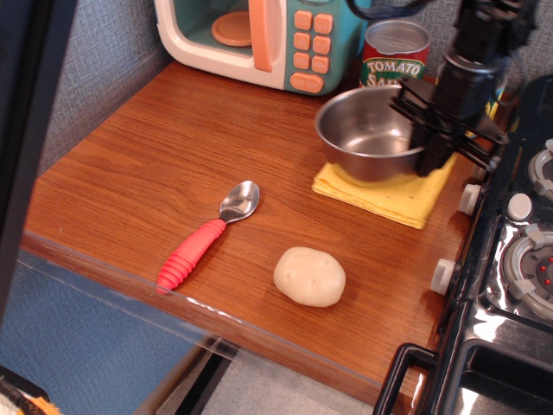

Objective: Put the pot on top of the cloth.

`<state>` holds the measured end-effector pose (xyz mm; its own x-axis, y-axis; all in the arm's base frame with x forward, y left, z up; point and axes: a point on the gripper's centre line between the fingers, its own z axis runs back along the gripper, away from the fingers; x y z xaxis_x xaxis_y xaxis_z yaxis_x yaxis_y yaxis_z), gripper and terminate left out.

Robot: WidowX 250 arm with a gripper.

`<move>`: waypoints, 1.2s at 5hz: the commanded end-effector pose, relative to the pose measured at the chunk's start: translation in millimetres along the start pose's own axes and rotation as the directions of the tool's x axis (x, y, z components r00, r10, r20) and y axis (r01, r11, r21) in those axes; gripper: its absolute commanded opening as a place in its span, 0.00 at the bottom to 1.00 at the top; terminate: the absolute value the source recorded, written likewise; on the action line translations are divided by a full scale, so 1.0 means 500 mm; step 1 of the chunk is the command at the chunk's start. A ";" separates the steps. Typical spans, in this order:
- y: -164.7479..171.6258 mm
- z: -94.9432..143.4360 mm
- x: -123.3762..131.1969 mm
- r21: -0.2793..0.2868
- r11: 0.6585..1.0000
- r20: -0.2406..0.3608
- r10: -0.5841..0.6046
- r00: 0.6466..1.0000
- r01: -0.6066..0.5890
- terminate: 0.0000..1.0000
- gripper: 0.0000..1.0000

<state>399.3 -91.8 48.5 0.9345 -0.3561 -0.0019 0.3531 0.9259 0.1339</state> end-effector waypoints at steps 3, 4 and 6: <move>-0.003 0.180 -0.081 -0.126 0.991 0.222 -0.006 0.975 0.034 0.00 1.00; 0.041 0.235 -0.138 -0.080 0.989 0.248 0.142 0.958 -0.125 0.00 1.00; 0.087 0.208 -0.233 -0.155 0.957 0.171 0.270 0.948 -0.244 0.00 1.00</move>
<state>315.2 -18.5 136.2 0.9851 -0.1050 0.1361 0.1105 0.9933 -0.0341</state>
